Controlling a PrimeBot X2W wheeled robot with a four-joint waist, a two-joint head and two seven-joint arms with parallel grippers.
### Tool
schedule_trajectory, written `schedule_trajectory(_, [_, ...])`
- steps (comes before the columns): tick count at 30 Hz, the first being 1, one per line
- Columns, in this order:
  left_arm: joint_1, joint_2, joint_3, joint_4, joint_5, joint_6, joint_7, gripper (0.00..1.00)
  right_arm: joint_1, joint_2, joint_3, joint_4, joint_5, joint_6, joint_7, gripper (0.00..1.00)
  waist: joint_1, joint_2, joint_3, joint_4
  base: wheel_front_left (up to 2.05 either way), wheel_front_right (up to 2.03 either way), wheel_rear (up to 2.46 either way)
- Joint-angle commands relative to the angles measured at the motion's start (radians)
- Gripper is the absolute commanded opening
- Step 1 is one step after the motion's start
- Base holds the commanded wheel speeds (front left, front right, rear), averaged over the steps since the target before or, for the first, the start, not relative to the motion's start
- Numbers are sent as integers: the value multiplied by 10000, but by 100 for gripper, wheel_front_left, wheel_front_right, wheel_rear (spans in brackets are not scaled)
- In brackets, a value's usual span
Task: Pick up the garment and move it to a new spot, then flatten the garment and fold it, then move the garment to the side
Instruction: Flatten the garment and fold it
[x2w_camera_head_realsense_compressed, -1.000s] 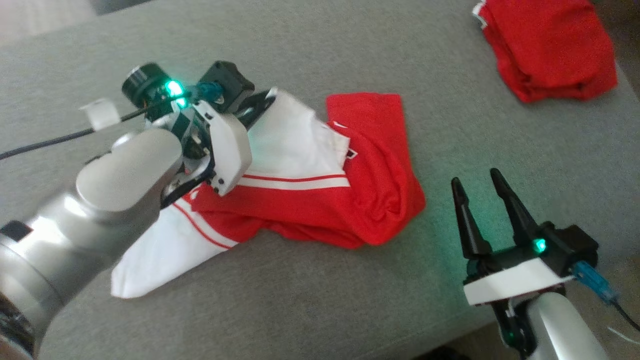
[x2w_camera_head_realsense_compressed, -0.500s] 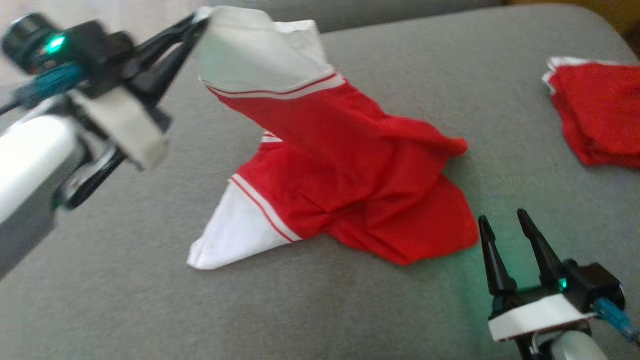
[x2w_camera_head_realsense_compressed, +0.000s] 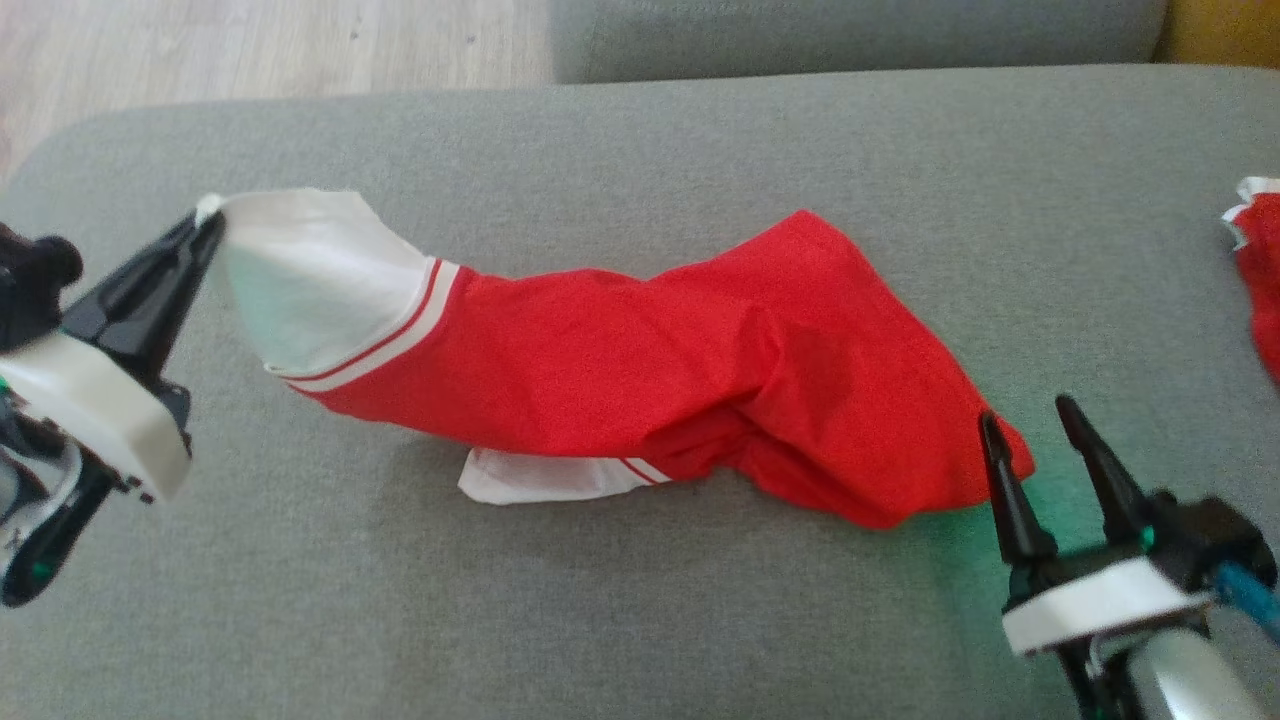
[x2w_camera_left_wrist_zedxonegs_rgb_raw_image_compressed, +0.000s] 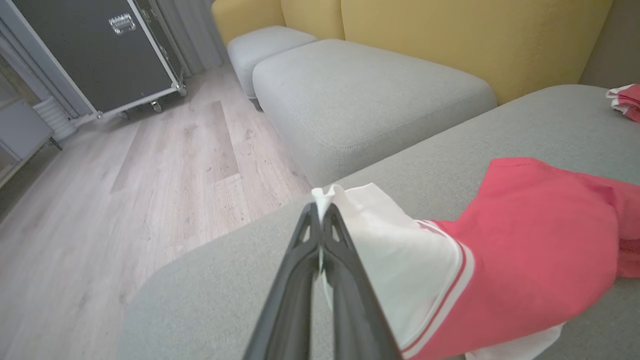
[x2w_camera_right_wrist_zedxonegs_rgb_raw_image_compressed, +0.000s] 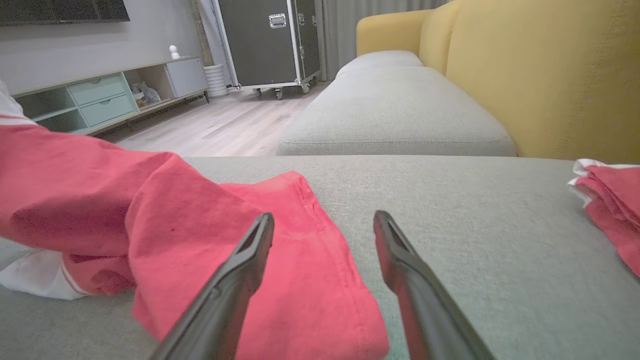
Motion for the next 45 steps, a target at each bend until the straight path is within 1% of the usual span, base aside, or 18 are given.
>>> schedule_trajectory(1, [-251,357,609,-39,-142,121,-222,0,-896,-515,507,113,309,-7,-65,100,-1,-1,228,148,0,0,0])
schedule_trajectory(4, [-193,254,592,39,-128,121,-361,0,-1989,-1154,1196,1151,766,-7,-65,100,-1,-1,427,255,0,0,0])
schedule_trajectory(5, [-193,254,592,39,-128,121,-361,0,-1989,-1154,1196,1151,766,-7,-65,100,-1,-1,427,255,0,0,0])
schedule_trajectory(7, [-231,159,589,82,-98,94,-387,0,-2976,-1530,1783,1959,1127,-7,117,100,-1,-1,572,344,0,0,0])
schedule_trajectory(10, [-374,-74,554,136,1,8,-338,0,-4488,-1914,2917,2954,2002,-7,981,100,-1,-1,800,548,0,0,0])
schedule_trajectory(14, [-662,-568,470,296,199,-170,-243,0,-6092,-2275,4219,3876,3498,-7,2054,100,-1,-1,1107,945,0,0,0])
schedule_trajectory(17, [-887,-998,393,522,333,-351,-191,0,-6822,-2520,5088,4404,4409,-7,2774,100,-1,-1,1282,1227,0,0,0])
schedule_trajectory(20, [-1097,-1396,328,803,458,-522,-183,0,-7305,-2787,5802,4847,4974,-7,3035,100,-1,-1,1435,1464,0,0,0])
schedule_trajectory(24, [-1291,-1794,269,1172,540,-730,-211,0,-7654,-2954,6604,5194,5763,-7,3331,100,-1,-1,1577,1654,0,0,0])
schedule_trajectory(25, [-1315,-1860,257,1258,553,-766,-226,0,-7736,-3015,6786,5213,5908,-7,3310,83,-1,-1,1596,1670,0,0,0])
schedule_trajectory(26, [-1333,-1914,248,1339,564,-796,-246,0,-7827,-3080,7005,5176,5984,-7,3212,18,-1,-1,1614,1676,0,0,0])
schedule_trajectory(27, [-1342,-1955,240,1416,572,-822,-269,0,-7913,-3142,7201,5139,6085,-7,3090,0,-1,-1,1625,1665,0,0,0])
schedule_trajectory(32, [-1387,-1985,260,1761,735,-872,-545,0,-8487,-3424,7861,5176,6391,-7,2174,0,-1,-1,1498,1332,0,0,0])
schedule_trajectory(36, [-1672,-2071,421,2001,1141,-805,-1078,0,-9061,-3817,8136,5234,6605,-7,1326,0,-1,-1,1229,908,0,0,0])
schedule_trajectory(42, [-2433,-2334,752,2326,1908,-689,-1977,0,-10164,-4696,8213,5215,6791,-7,341,0,-1,-1,811,209,0,0,0])
schedule_trajectory(45, [-2681,-2509,875,2370,2102,-703,-2261,0,-10713,-5094,7908,5264,6608,-7,22,0,-1,-1,653,-86,0,0,0])
